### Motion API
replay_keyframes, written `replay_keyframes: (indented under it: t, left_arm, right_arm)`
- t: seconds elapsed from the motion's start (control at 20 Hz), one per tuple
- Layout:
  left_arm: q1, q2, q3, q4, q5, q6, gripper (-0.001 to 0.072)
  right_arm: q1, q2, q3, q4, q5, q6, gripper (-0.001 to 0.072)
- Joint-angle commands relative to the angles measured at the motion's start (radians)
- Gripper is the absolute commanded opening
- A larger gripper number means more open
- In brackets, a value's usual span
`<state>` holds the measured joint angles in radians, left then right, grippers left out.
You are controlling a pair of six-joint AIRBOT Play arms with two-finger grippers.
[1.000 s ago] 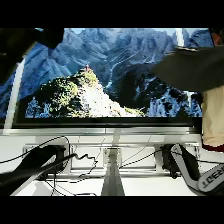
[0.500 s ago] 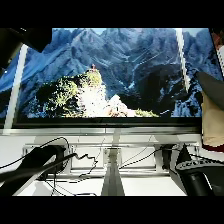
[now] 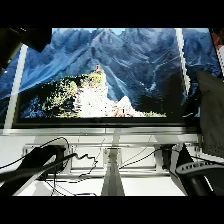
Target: Fold the clothes and pants, and hang the long-sleeved shirts on hangers.
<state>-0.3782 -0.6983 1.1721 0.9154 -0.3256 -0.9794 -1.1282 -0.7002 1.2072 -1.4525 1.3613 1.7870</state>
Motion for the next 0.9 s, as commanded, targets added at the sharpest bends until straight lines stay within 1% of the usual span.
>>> replay_keyframes:
  t: [0.0,0.05,0.15,0.3,0.35,0.6,0.85]
  left_arm:
    - [0.000,0.001,0.000,0.000,0.000,0.000,0.0693]
    - [0.000,0.001,0.000,0.000,0.000,0.000,0.0693]
    - [0.000,0.001,0.000,0.000,0.000,0.000,0.0694]
    - [0.000,0.001,0.000,0.000,0.000,0.000,0.0693]
    - [0.000,0.001,0.000,0.000,0.000,0.000,0.0693]
    - [0.000,0.001,0.000,0.000,0.000,0.000,0.0693]
    - [0.000,0.001,0.000,0.000,0.000,0.000,0.0693]
  right_arm:
    - [0.295,0.000,-0.052,-0.004,-0.030,-0.250,0.0022]
    - [0.412,0.000,-0.062,-0.068,-0.037,-0.292,0.0022]
    - [0.610,-0.001,-0.068,-0.183,-0.053,-0.312,0.0022]
    - [0.784,-0.001,-0.068,-0.322,-0.085,-0.312,0.0022]
    - [0.803,-0.001,-0.068,-0.322,-0.095,-0.312,0.0022]
    - [0.809,0.002,-0.068,-0.197,-0.095,-0.312,0.0023]
    - [0.809,0.001,-0.068,-0.193,-0.096,-0.312,0.0023]
